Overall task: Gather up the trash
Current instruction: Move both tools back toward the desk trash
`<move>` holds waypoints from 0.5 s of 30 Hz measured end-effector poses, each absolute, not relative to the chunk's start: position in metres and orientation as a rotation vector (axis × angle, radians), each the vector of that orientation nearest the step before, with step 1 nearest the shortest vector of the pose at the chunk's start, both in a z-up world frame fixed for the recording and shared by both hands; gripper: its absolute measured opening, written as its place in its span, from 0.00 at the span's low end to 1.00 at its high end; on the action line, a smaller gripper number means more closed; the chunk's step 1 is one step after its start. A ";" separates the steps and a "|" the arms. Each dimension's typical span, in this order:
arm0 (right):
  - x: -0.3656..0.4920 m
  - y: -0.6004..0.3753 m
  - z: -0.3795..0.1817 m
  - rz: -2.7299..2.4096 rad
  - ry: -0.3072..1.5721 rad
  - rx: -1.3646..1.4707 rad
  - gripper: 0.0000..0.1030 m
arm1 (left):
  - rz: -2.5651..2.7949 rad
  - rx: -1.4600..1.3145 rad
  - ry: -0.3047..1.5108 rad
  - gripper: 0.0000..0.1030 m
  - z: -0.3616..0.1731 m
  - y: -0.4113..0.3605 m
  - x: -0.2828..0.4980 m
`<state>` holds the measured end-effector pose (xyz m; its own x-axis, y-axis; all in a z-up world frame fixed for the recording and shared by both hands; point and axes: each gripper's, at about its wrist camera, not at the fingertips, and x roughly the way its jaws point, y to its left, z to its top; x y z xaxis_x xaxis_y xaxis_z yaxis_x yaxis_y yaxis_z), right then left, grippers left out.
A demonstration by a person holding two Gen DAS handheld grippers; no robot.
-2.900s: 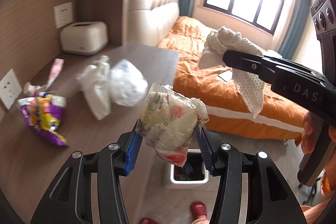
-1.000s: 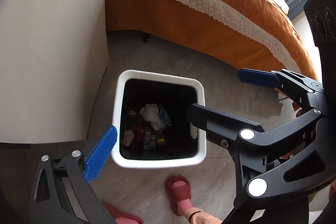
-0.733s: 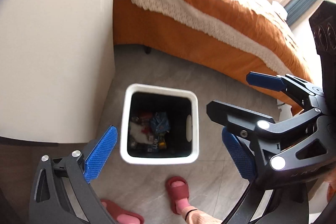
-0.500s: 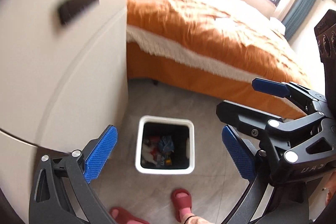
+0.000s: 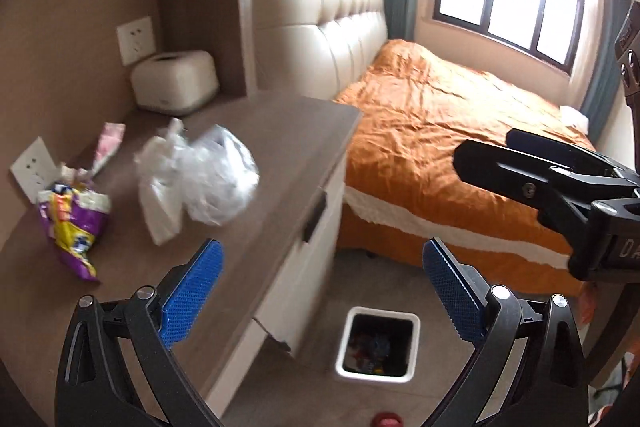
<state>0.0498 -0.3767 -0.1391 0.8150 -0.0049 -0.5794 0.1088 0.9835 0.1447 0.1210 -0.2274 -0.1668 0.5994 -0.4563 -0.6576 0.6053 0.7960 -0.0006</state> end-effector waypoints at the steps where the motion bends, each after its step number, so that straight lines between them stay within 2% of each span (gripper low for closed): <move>1: 0.053 -0.372 -0.133 -0.041 0.606 0.165 0.96 | -0.583 0.223 0.677 0.95 -0.159 -0.218 0.127; 7: 0.097 -0.352 -0.126 0.006 0.607 0.110 0.96 | -0.453 0.130 0.641 0.95 -0.126 -0.165 0.173; 15: 0.167 -0.315 -0.172 -0.027 0.694 0.082 0.96 | -0.458 0.077 0.644 0.95 -0.127 -0.158 0.252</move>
